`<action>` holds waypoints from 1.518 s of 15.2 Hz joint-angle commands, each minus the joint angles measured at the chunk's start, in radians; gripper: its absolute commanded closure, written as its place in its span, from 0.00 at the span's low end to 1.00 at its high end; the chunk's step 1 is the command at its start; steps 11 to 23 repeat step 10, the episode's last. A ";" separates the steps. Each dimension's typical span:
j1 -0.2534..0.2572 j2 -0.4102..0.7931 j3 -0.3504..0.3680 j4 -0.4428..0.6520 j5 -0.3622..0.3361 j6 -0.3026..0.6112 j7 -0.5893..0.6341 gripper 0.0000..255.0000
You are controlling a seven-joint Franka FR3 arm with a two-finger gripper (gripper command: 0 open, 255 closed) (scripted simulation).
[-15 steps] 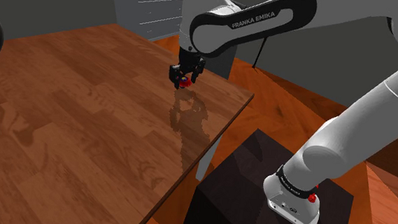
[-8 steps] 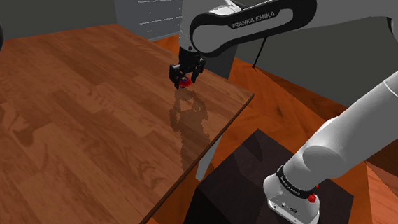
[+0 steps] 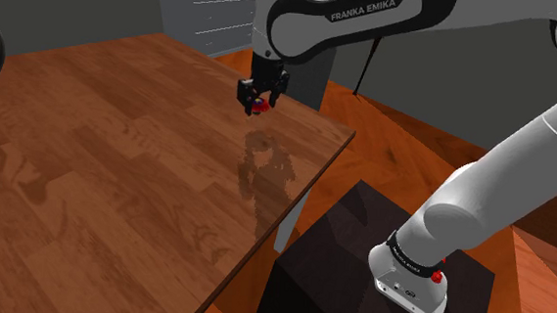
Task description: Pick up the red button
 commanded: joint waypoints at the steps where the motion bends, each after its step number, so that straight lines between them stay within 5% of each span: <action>1: 0.000 -0.006 -0.002 0.022 0.003 -0.028 -0.005 1.00; 8: -0.001 -0.025 -0.007 0.098 0.011 -0.122 -0.017 1.00; 23: -0.001 -0.025 -0.007 0.100 0.011 -0.124 -0.018 1.00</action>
